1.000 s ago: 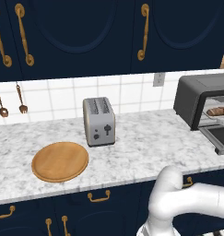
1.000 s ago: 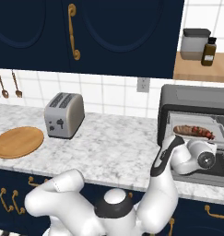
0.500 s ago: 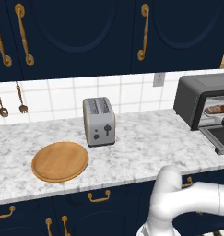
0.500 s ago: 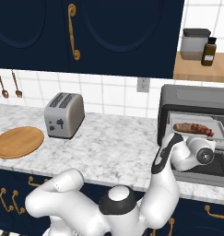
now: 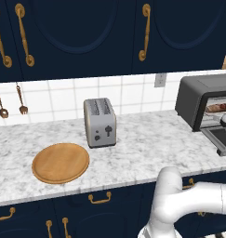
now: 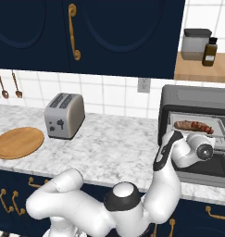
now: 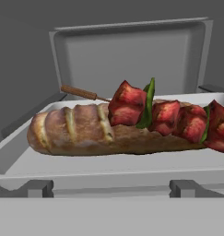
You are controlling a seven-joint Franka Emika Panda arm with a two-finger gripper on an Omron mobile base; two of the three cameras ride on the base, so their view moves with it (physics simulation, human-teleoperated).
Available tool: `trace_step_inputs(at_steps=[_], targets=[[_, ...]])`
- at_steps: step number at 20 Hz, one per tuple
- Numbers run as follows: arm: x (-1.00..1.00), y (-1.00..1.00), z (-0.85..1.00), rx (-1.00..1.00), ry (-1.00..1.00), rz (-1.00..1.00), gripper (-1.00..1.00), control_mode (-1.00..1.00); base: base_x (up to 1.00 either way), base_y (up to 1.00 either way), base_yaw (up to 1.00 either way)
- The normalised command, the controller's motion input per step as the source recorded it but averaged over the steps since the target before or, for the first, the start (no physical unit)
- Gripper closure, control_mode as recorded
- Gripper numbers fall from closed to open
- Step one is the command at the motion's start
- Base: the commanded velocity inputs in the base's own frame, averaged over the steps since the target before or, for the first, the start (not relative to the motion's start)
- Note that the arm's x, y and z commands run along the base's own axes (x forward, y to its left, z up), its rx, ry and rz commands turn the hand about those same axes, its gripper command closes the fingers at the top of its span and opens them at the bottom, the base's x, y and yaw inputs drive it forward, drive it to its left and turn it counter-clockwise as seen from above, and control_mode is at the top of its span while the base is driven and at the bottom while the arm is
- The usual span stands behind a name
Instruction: Pick up the kebab skewer and baguette bread, and place them inside the toaster oven. Close the toaster oven door and start by setting the timer.
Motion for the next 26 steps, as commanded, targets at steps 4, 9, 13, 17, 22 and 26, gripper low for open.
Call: trace_step_inputs(at_steps=[4,9,13,17,22,26], targets=[[0.22,0.0,0.0,0.0,0.0,0.0,-1.0,-1.0,0.0,0.0,0.0],[0.19,0.0,0.0,0.0,0.0,0.0,-1.0,-1.0,0.0,0.0,0.0],[0.18,0.0,0.0,0.0,0.0,0.0,-1.0,-1.0,0.0,0.0,0.0],[0.17,0.0,0.0,0.0,0.0,0.0,-1.0,-1.0,0.0,0.0,0.0],[0.2,0.0,0.0,0.0,0.0,0.0,-1.0,-1.0,0.0,0.0,0.0],[0.17,0.0,0.0,0.0,0.0,0.0,-1.0,-1.0,0.0,0.0,0.0]])
